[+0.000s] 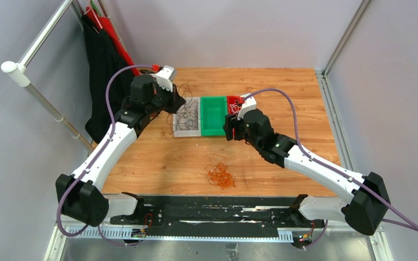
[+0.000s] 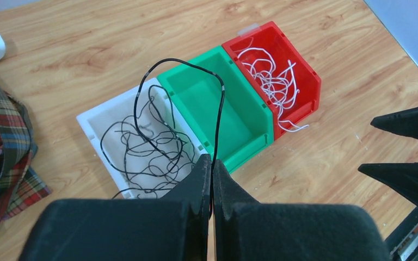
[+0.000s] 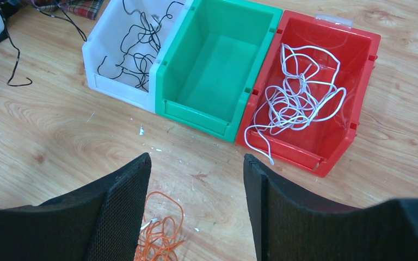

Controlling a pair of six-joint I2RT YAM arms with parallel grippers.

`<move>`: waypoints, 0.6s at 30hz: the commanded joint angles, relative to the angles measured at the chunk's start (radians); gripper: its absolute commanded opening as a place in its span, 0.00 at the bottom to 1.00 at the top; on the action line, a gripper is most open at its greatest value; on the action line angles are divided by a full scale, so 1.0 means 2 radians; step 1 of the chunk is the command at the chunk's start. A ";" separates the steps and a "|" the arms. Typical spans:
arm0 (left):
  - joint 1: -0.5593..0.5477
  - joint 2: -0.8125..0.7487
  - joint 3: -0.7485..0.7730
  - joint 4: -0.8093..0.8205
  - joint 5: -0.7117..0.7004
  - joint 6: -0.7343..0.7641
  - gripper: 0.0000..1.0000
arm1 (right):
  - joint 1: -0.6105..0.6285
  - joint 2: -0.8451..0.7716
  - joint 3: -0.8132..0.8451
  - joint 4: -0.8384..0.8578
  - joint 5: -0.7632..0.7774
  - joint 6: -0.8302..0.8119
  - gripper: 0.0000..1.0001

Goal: Untangle the cables

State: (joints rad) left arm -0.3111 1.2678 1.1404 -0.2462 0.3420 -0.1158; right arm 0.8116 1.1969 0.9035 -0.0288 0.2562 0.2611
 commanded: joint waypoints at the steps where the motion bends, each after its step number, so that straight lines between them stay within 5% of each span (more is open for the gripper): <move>1: -0.015 0.021 0.015 -0.002 -0.007 0.005 0.01 | 0.000 0.006 0.001 -0.005 0.009 -0.005 0.63; 18: -0.028 0.158 0.083 0.065 -0.016 0.042 0.01 | -0.006 0.012 -0.017 0.015 0.015 -0.010 0.62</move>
State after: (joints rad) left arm -0.3653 1.5402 1.2396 -0.2073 0.3119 -0.0738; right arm 0.8097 1.2083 0.8925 -0.0223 0.2661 0.2600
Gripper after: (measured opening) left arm 0.016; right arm 0.624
